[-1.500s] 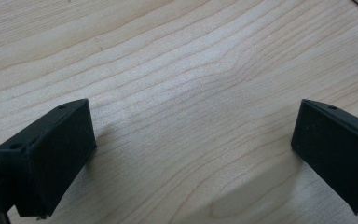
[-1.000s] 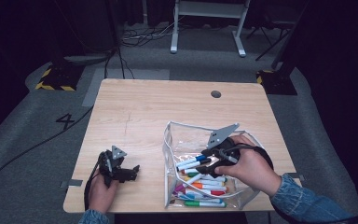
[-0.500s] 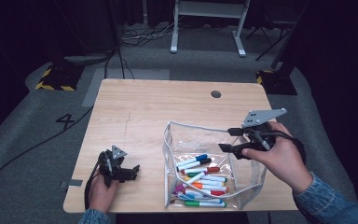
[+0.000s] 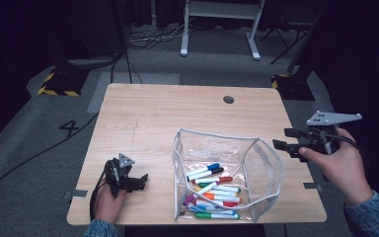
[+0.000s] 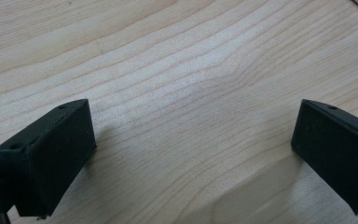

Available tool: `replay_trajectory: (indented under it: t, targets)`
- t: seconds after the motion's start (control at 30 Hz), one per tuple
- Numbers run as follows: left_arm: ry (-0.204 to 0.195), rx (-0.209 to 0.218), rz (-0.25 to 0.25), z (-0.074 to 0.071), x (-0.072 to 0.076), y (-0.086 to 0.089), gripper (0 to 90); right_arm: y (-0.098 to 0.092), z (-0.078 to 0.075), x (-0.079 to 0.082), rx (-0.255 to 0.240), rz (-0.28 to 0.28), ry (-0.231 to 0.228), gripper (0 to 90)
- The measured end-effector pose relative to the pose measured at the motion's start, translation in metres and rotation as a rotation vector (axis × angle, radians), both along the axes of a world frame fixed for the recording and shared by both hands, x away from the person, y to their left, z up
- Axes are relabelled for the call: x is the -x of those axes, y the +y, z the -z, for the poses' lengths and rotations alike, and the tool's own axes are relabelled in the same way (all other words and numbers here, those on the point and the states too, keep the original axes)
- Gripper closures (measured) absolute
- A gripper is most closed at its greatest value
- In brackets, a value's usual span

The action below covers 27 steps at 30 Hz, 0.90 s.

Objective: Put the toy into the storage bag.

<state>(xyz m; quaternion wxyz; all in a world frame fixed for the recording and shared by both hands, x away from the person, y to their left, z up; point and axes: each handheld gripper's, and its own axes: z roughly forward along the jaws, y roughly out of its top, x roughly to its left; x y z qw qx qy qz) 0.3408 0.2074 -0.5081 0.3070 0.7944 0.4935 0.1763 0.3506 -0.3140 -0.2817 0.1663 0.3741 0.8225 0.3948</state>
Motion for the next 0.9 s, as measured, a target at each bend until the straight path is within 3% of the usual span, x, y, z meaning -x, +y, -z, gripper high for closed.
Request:
replay_trajectory:
  t: [0.1, 0.27, 0.53, 0.9]
  targets:
    - [0.0, 0.0, 0.0, 0.0, 0.0, 0.0, 0.0, -0.016, 0.004, -0.001, -0.003, 0.047, -0.001, 38.7]
    - [0.0, 0.0, 0.0, 0.0, 0.0, 0.0, 0.0, -0.038, 0.026, -0.008, -0.003, 0.112, 0.033, 38.1]
    - [0.0, 0.0, 0.0, 0.0, 0.0, 0.0, 0.0, -0.06, 0.088, -0.021, 0.01, 0.172, 0.115, 35.1]
    - [0.0, 0.0, 0.0, 0.0, 0.0, 0.0, 0.0, -0.069, 0.159, -0.025, 0.067, 0.18, 0.21, 32.1]
